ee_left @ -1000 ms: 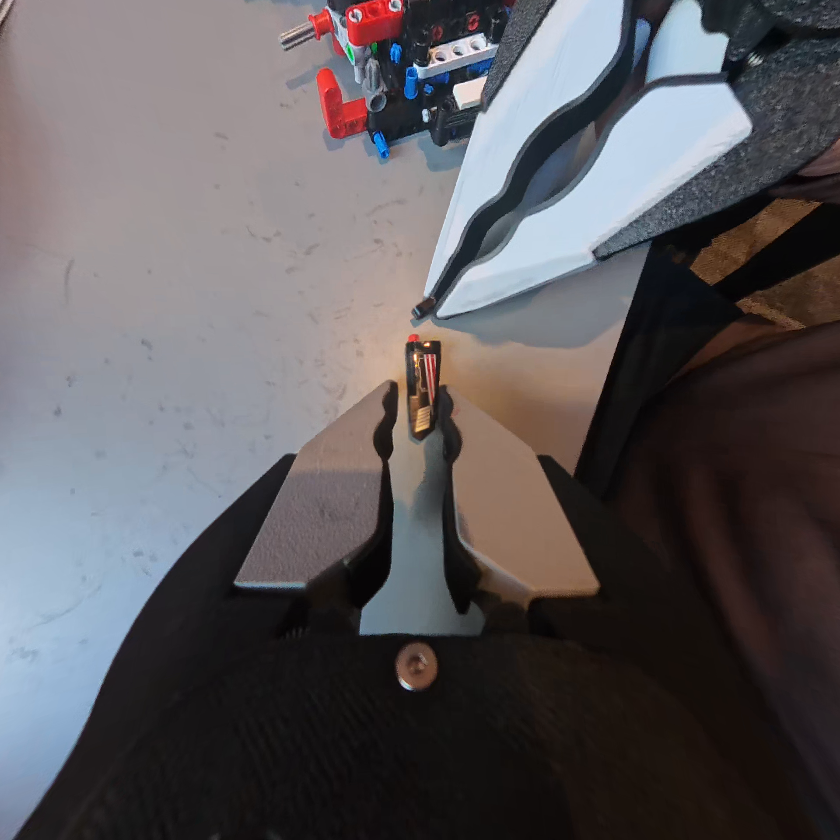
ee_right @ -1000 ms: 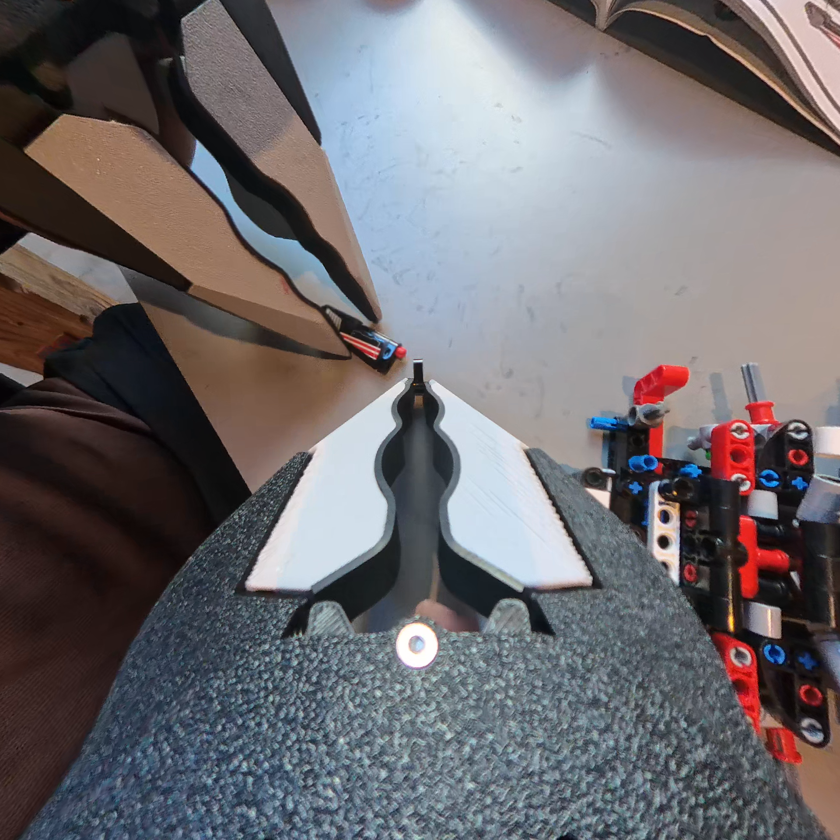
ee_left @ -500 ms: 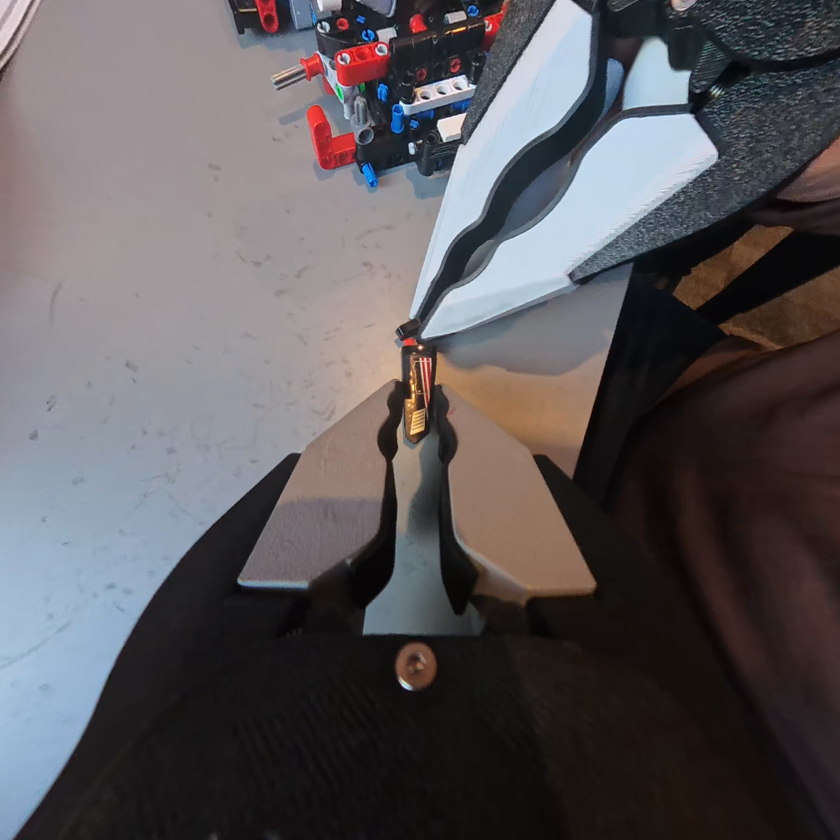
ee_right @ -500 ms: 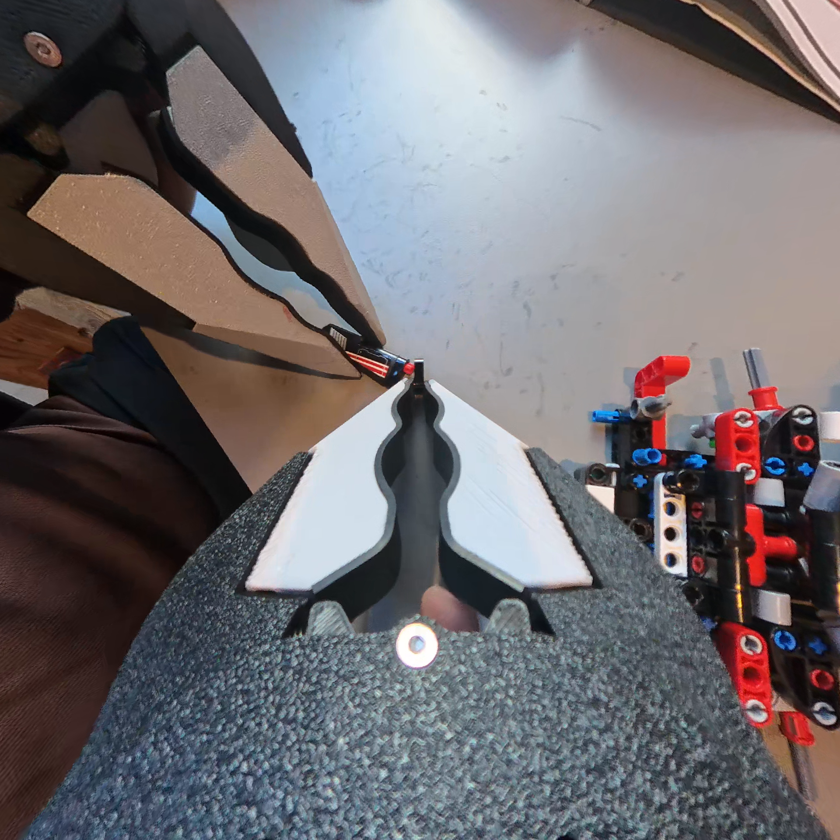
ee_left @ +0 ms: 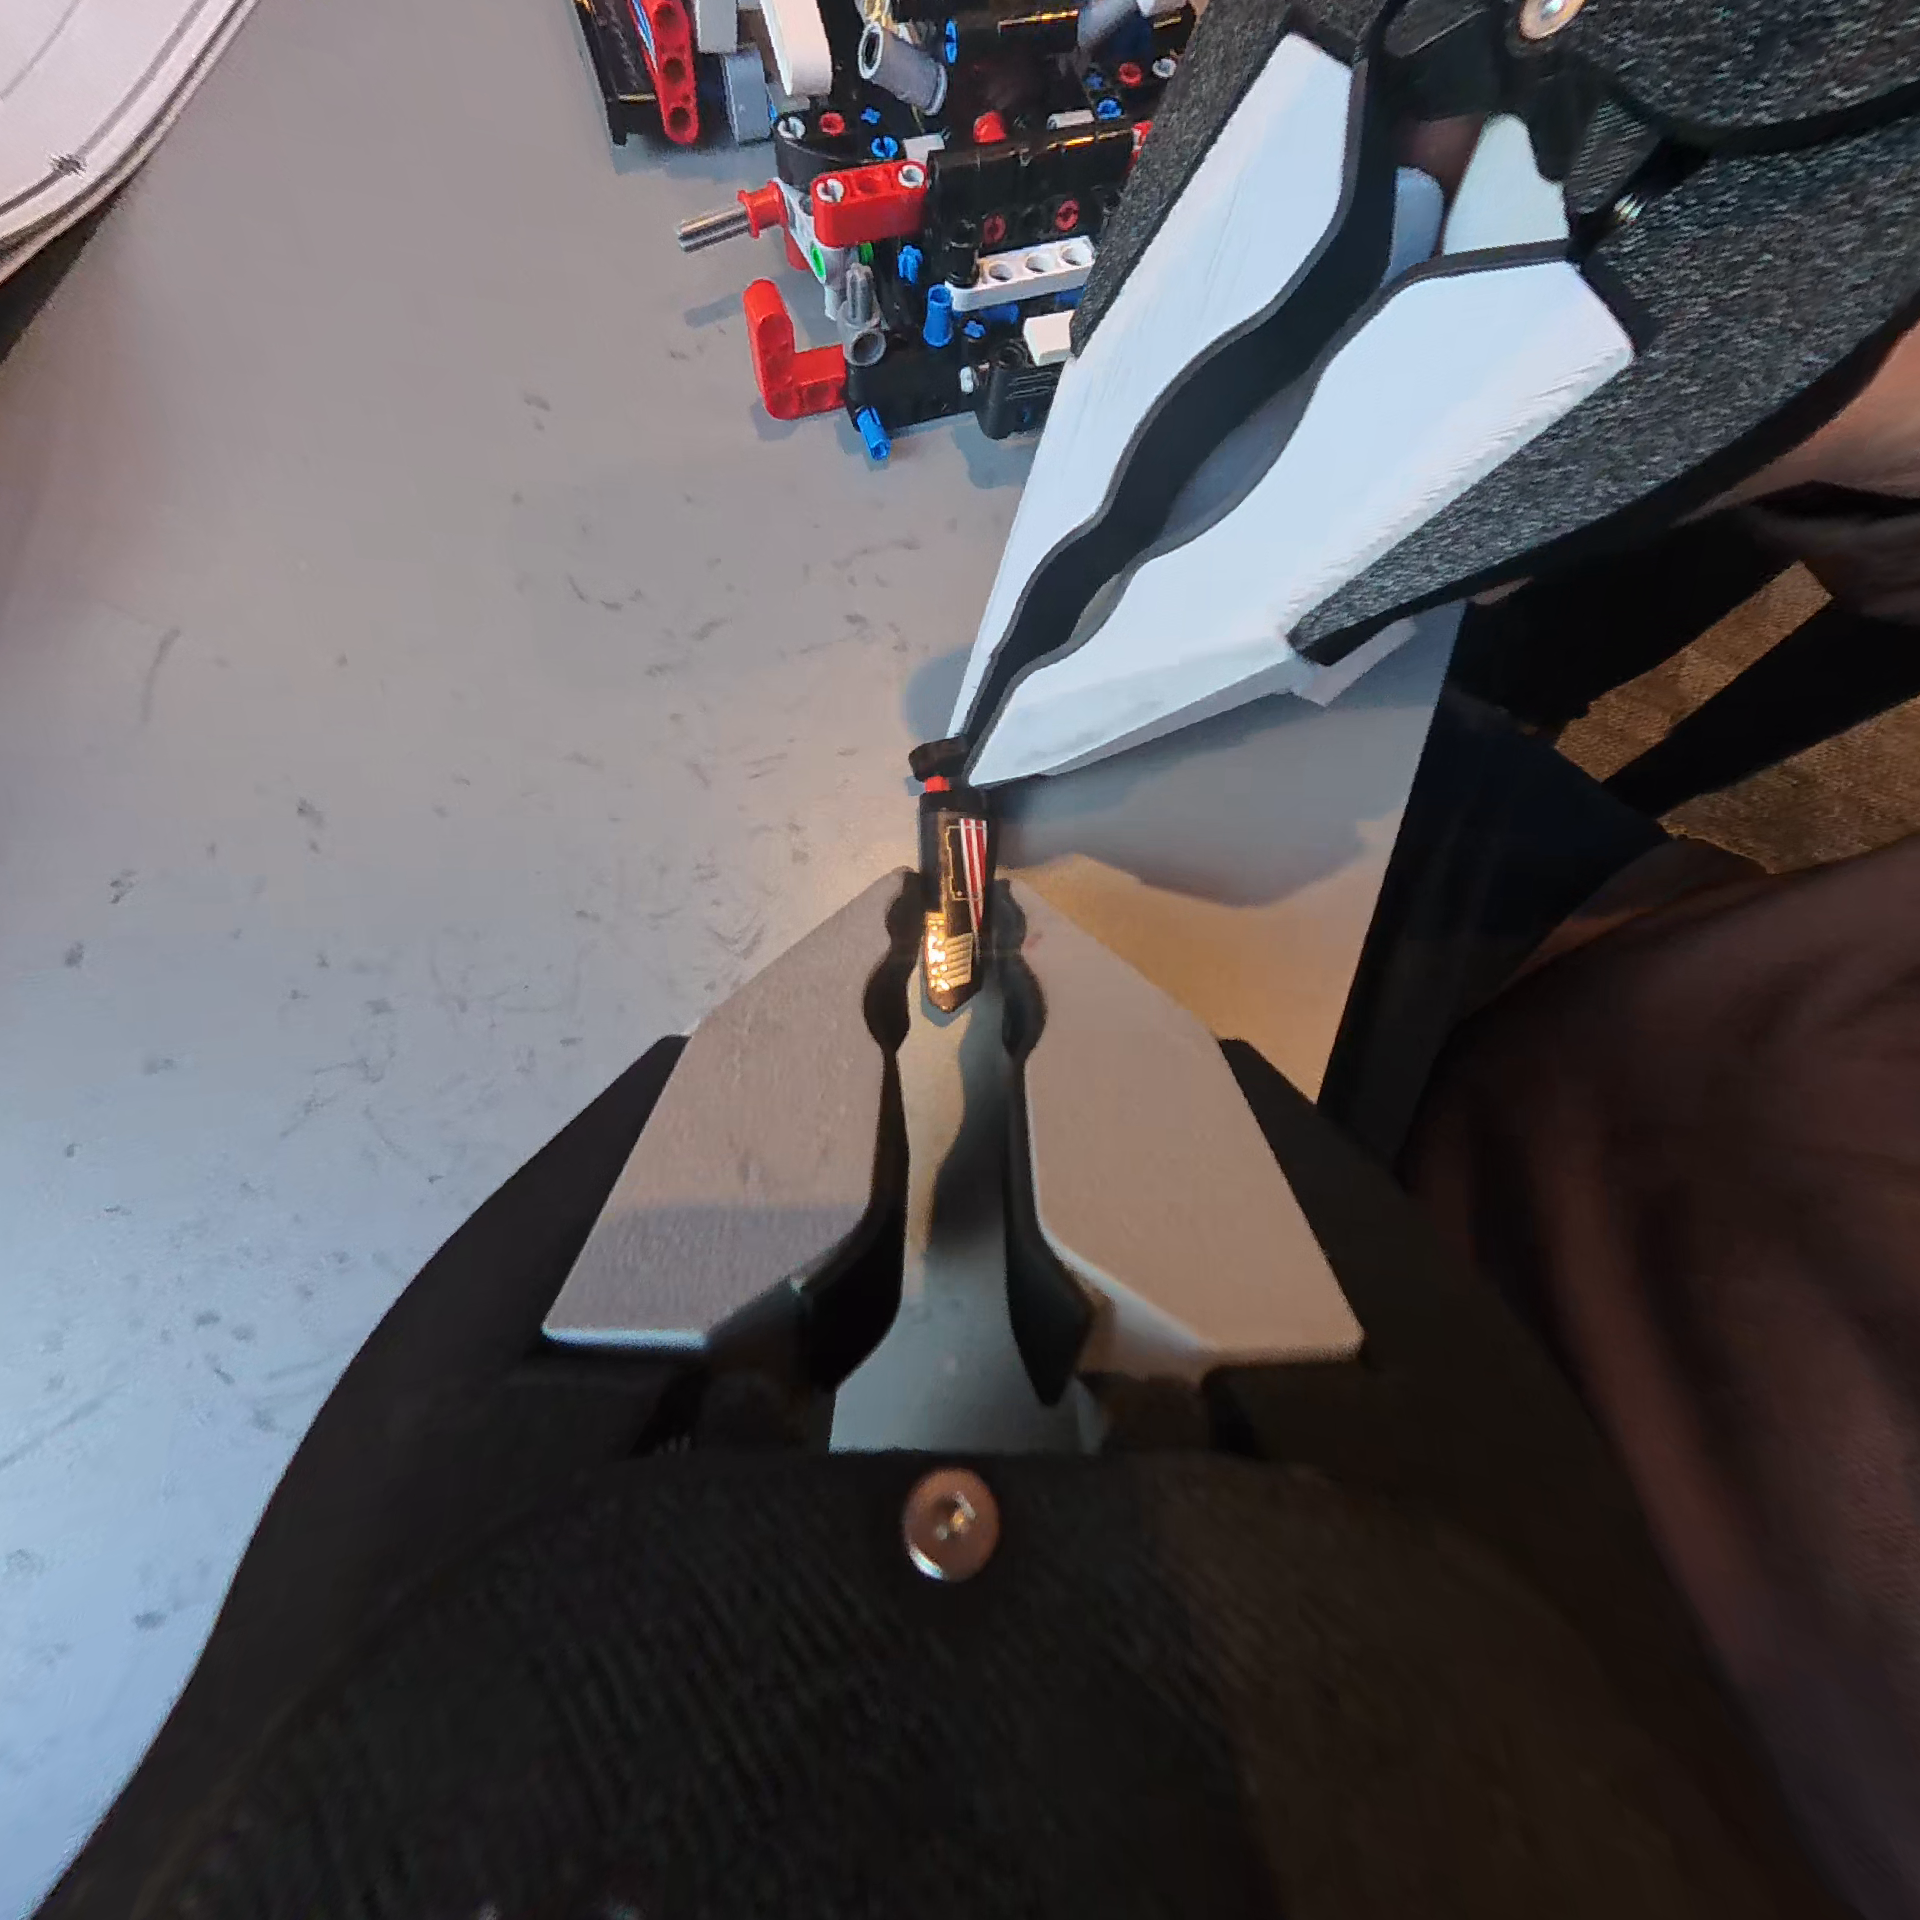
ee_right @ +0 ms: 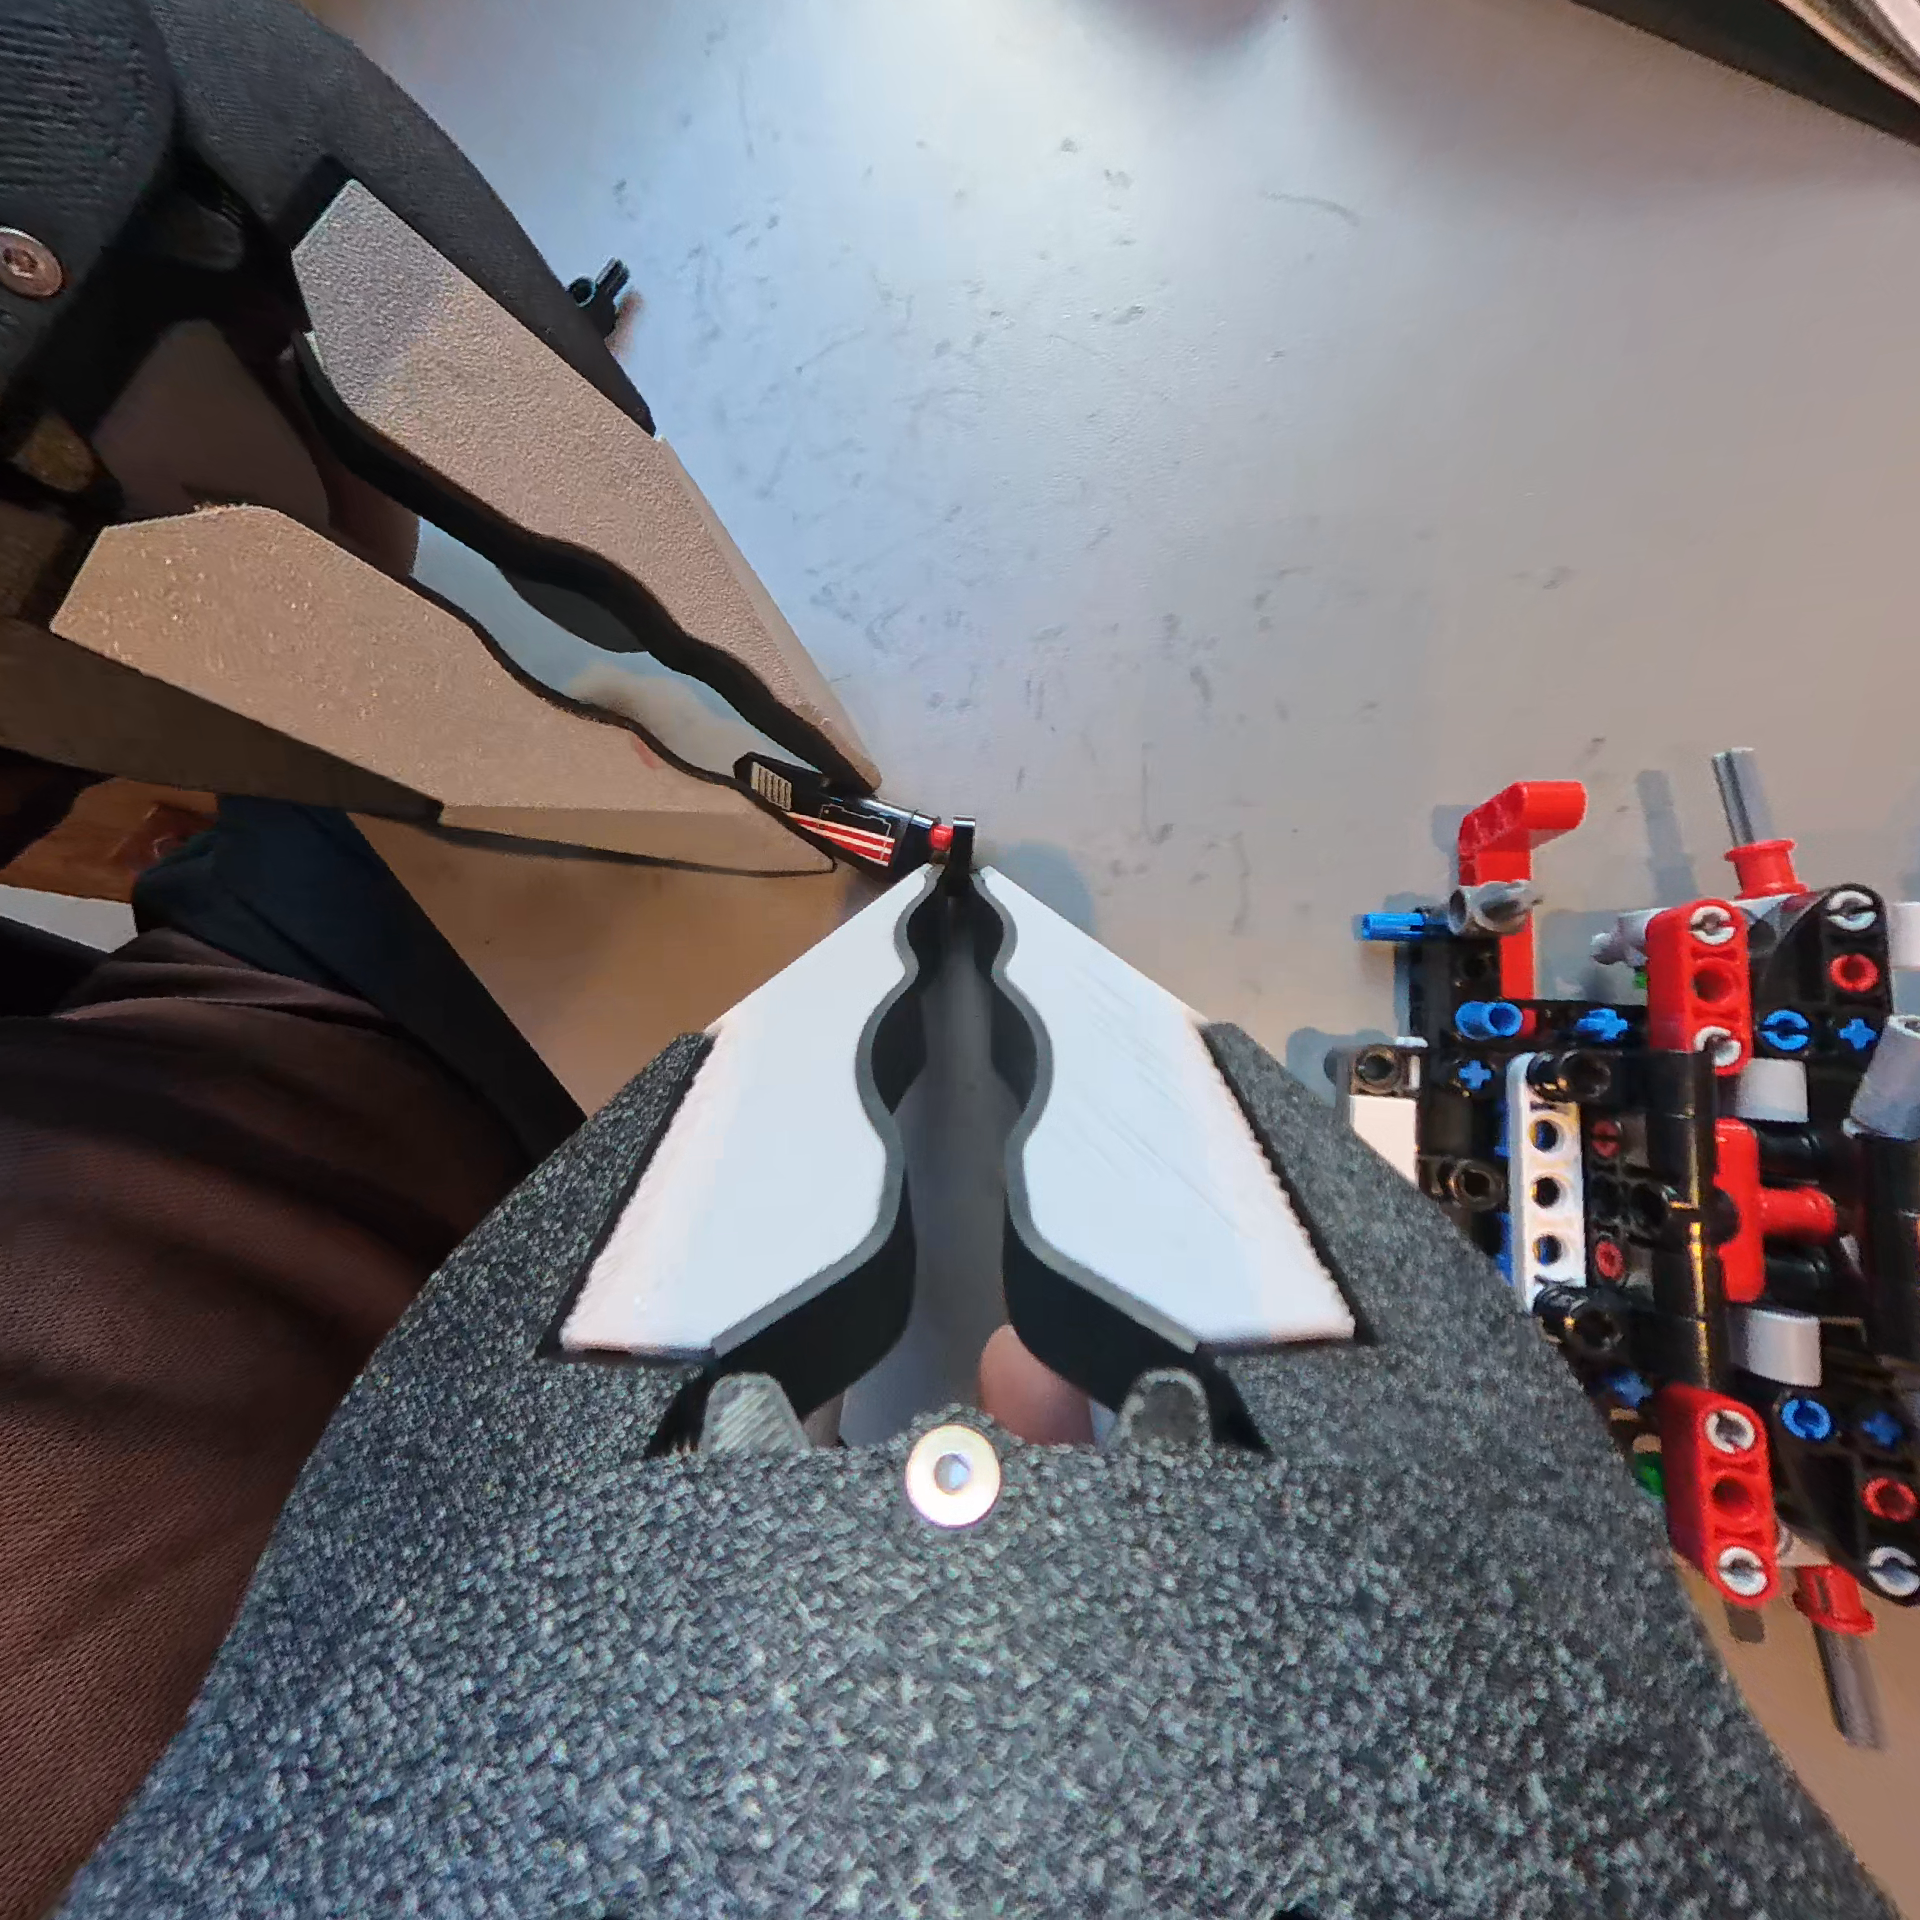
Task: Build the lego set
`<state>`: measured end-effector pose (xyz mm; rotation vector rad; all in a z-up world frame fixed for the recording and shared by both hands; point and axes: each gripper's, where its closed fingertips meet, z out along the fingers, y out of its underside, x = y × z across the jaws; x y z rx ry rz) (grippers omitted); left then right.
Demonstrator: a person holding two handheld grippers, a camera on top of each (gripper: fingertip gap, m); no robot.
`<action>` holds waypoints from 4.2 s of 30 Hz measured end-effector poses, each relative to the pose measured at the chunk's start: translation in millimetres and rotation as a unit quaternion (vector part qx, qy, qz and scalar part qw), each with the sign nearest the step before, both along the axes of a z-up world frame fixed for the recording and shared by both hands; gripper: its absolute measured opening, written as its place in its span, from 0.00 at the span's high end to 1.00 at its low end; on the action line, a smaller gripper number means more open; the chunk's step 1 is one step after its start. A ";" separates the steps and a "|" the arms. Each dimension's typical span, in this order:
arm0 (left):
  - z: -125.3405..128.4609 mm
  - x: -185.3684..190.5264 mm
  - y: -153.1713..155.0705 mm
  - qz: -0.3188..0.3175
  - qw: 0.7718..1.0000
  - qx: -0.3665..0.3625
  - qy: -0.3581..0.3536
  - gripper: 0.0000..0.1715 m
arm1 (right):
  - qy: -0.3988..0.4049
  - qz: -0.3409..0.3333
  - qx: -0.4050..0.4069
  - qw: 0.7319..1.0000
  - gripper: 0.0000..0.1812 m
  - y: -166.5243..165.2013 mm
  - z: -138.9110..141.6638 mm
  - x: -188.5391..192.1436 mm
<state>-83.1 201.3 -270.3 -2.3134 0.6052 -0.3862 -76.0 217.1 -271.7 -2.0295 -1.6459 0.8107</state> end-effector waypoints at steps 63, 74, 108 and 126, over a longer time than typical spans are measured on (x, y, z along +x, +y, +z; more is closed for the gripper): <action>0.4 4.8 -7.2 -0.032 0.999 0.032 0.019 0.94 | 0.012 0.079 -0.086 0.993 0.85 -16.3 5.2 5.8; 0.4 -0.1 -7.9 -0.040 0.998 0.035 0.022 0.94 | 0.010 0.049 0.029 0.998 1.00 11.4 12.4 11.2; -0.2 -1.9 -9.7 -0.104 0.994 0.032 0.019 0.94 | 0.042 0.097 0.061 0.992 1.00 -8.4 0.1 -6.3; 0.0 -7.3 -9.3 -0.073 0.997 0.028 0.013 0.94 | 0.097 0.022 0.071 0.993 0.97 7.9 16.6 -5.4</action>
